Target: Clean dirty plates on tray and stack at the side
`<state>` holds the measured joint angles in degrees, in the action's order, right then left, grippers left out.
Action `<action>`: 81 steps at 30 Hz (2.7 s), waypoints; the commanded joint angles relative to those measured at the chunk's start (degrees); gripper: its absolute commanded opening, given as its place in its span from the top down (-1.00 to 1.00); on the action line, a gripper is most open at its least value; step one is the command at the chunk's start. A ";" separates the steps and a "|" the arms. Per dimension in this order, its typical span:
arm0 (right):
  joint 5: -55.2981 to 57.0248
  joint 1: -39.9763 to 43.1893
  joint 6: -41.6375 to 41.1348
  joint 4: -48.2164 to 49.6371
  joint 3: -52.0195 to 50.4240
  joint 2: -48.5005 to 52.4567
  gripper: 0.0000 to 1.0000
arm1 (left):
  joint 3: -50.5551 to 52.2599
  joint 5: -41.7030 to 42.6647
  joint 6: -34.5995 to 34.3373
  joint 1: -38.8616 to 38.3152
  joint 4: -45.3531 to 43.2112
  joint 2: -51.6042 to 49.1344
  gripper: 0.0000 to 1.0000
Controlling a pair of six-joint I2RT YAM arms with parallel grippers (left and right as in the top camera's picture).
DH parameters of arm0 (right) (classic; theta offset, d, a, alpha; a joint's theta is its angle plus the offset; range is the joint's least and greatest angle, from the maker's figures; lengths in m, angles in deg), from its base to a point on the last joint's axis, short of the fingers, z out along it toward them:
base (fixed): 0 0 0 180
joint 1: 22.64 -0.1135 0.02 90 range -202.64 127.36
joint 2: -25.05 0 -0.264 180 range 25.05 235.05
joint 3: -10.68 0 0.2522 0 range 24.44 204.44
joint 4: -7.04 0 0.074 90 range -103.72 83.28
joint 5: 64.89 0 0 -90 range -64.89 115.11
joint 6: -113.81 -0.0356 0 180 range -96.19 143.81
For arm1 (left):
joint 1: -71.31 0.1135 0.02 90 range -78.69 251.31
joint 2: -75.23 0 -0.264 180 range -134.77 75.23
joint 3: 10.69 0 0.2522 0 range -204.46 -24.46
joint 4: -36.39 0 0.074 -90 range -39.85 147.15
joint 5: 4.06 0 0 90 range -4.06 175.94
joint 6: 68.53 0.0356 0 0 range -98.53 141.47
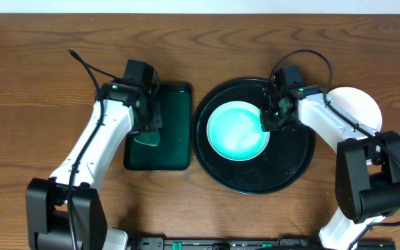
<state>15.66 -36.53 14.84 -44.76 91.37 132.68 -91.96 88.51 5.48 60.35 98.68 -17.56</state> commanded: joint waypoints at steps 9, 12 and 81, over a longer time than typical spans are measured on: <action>-1.33 -0.79 -0.15 -0.02 -0.33 -0.76 0.98 | 6.58 -1.18 1.16 0.28 -6.49 0.26 0.85; -1.33 -0.79 -0.15 -0.02 -0.33 -0.76 0.97 | 6.69 -1.16 1.14 0.28 -6.69 0.26 0.66; -0.90 -0.79 -0.15 0.02 -0.33 -0.76 0.90 | -5.70 -1.14 -5.53 31.10 4.81 15.52 -0.61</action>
<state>15.48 -36.55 14.84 -44.76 91.35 132.68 -96.83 87.92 0.28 91.19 103.14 -2.39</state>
